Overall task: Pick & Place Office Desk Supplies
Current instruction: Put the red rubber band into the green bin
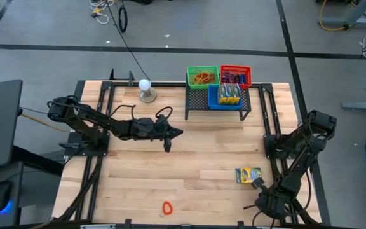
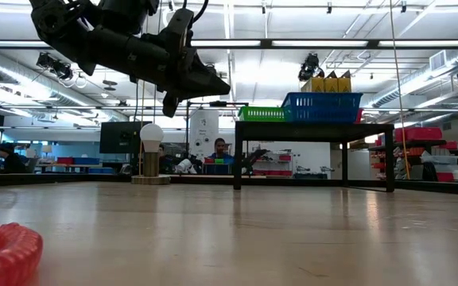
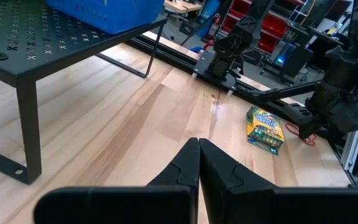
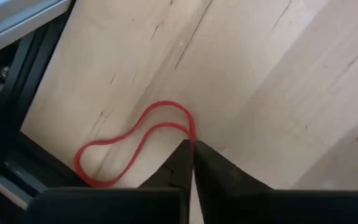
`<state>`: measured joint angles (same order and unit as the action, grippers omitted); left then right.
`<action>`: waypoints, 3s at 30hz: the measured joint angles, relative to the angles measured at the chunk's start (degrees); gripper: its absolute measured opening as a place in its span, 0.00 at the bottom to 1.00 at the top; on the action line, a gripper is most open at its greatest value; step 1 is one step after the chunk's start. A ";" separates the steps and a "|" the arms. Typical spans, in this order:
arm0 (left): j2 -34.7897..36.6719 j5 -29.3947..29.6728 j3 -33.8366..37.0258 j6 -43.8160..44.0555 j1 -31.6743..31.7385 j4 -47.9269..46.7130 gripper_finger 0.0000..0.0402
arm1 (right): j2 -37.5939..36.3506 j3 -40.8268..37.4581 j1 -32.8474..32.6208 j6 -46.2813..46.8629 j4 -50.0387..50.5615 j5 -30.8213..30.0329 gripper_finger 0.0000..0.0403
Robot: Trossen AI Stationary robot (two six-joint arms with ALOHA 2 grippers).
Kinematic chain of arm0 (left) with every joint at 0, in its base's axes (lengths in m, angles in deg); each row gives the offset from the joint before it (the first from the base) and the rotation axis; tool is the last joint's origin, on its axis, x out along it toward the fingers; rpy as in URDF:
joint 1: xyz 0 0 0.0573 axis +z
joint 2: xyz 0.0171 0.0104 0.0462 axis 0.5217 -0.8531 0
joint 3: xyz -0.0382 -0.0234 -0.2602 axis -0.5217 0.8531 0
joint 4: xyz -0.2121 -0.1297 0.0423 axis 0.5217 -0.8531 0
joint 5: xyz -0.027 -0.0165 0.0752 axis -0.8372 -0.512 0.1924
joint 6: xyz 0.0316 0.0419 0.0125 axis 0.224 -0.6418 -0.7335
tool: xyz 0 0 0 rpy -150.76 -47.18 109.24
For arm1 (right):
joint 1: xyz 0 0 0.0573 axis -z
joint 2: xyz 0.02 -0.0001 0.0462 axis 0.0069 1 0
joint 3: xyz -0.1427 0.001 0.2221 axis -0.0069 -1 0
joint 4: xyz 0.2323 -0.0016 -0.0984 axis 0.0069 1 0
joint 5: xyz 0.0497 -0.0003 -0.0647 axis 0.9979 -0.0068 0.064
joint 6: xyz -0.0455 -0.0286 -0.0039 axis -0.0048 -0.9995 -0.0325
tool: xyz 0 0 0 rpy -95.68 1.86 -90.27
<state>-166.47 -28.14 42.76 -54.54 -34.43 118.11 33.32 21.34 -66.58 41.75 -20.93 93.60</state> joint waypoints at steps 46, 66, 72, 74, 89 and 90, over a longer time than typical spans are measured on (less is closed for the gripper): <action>0.00 3.89 0.00 -5.77 0.55 -5.99 0.02 | -1.44 49.13 42.10 -6.17 34.21 -34.31 0.00; 0.00 5.93 0.00 -1.57 1.46 -4.85 0.02 | 0.93 65.59 90.53 -33.85 17.46 -22.10 0.00; 0.00 10.03 0.00 -1.38 1.53 -4.83 0.02 | 6.59 65.54 98.51 -36.32 20.93 -15.64 0.00; 0.00 10.03 0.00 -1.07 1.53 -4.83 0.02 | 8.56 65.48 100.17 -36.31 22.49 -13.48 0.00; 0.02 10.03 0.00 0.15 1.53 -4.76 0.03 | 15.36 65.43 103.13 -38.24 28.47 -9.96 0.10; 0.02 10.03 0.00 0.51 1.53 -4.75 0.03 | 15.26 65.43 103.08 -38.22 28.04 -9.96 0.13</action>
<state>-166.44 -18.10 42.76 -54.03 -32.90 113.37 48.58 86.78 36.50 3.53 7.11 83.64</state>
